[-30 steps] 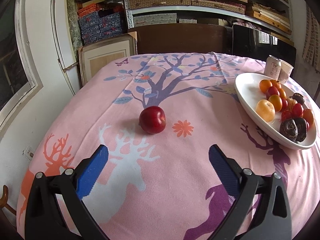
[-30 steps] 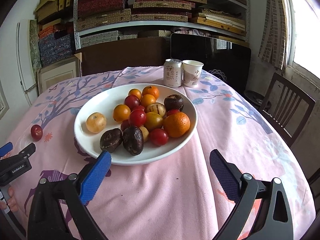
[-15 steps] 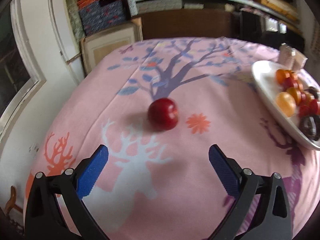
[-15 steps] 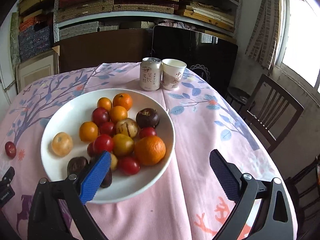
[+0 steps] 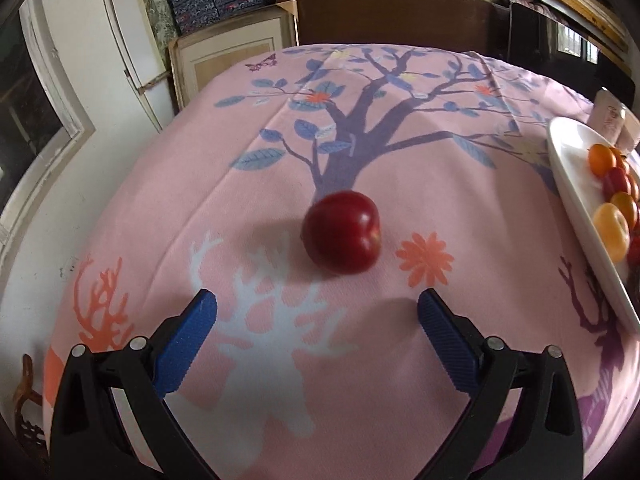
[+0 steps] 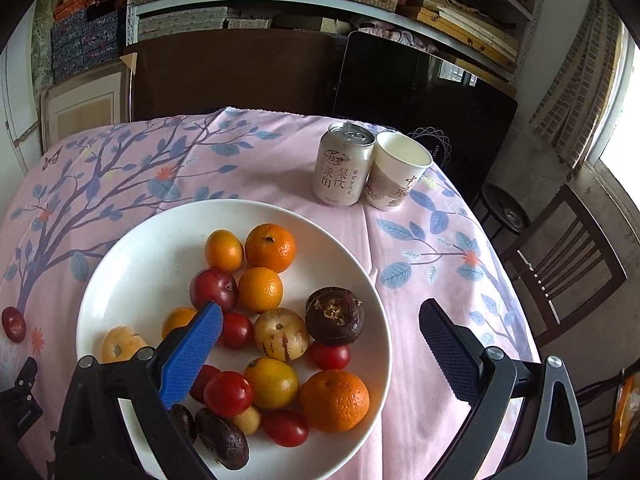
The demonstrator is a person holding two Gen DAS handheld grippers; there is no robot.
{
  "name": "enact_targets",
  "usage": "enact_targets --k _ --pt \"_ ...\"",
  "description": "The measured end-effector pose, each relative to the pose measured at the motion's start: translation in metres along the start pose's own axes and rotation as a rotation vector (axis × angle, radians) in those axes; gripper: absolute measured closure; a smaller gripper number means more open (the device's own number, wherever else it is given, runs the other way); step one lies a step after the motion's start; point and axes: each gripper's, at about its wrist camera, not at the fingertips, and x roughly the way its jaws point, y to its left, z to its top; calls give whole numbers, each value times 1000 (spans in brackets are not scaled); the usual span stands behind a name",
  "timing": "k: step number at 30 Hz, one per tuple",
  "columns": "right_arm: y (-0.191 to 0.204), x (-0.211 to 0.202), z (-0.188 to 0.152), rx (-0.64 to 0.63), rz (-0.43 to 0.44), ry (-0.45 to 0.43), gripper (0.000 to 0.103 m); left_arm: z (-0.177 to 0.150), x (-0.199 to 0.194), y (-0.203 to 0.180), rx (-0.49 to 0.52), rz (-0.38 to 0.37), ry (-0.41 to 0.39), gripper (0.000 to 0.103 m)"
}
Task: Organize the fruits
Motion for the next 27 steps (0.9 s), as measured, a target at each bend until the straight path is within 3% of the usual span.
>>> enact_targets --k 12,15,20,24,27 --pt "-21 36 27 75 42 79 4 16 13 -1 -16 -1 -2 4" --pt "-20 45 45 62 42 61 4 20 14 -2 -7 6 0 4" --pt "-12 72 75 56 121 125 4 22 14 -12 51 38 -42 4" --pt "5 94 95 -8 132 173 4 26 19 -7 10 2 -27 4" --pt "5 97 93 21 168 186 4 26 22 -3 -16 -27 -17 4"
